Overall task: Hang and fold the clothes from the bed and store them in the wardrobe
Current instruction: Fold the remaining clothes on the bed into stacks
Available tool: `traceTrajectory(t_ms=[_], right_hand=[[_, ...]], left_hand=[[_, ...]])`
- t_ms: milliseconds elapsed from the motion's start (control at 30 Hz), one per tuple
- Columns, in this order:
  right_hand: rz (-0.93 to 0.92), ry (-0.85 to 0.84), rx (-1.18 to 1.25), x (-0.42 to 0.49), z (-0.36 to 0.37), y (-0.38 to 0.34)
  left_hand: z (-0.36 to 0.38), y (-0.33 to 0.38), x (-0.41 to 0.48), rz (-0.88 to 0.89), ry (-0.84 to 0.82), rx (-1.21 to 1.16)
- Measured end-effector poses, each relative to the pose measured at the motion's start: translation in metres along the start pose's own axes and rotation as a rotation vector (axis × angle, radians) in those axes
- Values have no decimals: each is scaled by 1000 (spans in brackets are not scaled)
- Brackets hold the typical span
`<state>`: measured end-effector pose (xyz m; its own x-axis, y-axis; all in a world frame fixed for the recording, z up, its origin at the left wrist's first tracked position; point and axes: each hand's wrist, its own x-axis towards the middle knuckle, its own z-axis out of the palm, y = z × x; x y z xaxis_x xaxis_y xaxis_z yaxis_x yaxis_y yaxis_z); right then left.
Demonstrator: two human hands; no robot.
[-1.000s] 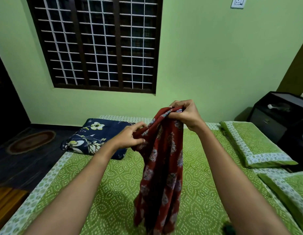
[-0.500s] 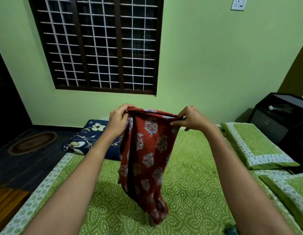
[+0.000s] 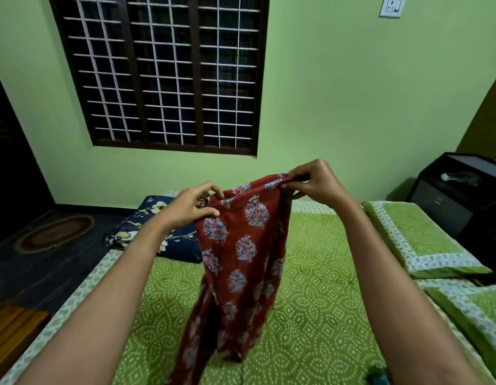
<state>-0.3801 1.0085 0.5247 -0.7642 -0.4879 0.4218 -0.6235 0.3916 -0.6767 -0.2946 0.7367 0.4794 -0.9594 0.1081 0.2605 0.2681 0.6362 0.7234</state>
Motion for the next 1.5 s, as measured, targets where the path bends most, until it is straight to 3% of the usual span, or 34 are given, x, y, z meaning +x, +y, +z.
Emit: traceTrajectory(t_ms=[100, 200, 267, 467, 567, 633, 700, 767, 933, 1000, 1167, 1233, 1333, 1367, 1500], right_hand=[[-59, 33, 41, 2, 4, -5], [-90, 32, 80, 4, 8, -12], [-98, 12, 64, 6, 7, -12], [-53, -28, -152, -2, -17, 11], [-50, -53, -245, -11, -19, 22], [-33, -42, -170, -15, -15, 28], [5, 56, 36, -18, -16, 35], [52, 161, 154, -20, -19, 44], [201, 129, -128, -16, -6, 65], [293, 139, -134, -13, 6, 70], [569, 187, 349, 17, 38, 82], [620, 271, 481, 42, 51, 87], [610, 453, 613, 80, 60, 100], [587, 505, 631, 90, 60, 103], [472, 666, 703, 114, 55, 116]], left_hand=[[0, -5, -3, -44, -58, 101], [9, -16, -2, -65, -230, 281], [17, -24, -2, -28, -246, 274], [25, -36, -9, -96, 41, -205], [33, -32, -4, -90, 293, -490], [34, -27, 4, -64, 445, -511], [33, -17, 9, 13, 477, -349], [26, -6, 9, 48, 400, -220], [23, -6, 22, -76, 162, 190], [32, -14, 30, -125, 106, 266], [37, -43, 72, -224, 259, 520], [38, -52, 99, -260, 345, 263], [40, -53, 142, -389, 403, -449], [40, -55, 157, -391, 418, -578], [33, -61, 202, -251, 394, -616]])
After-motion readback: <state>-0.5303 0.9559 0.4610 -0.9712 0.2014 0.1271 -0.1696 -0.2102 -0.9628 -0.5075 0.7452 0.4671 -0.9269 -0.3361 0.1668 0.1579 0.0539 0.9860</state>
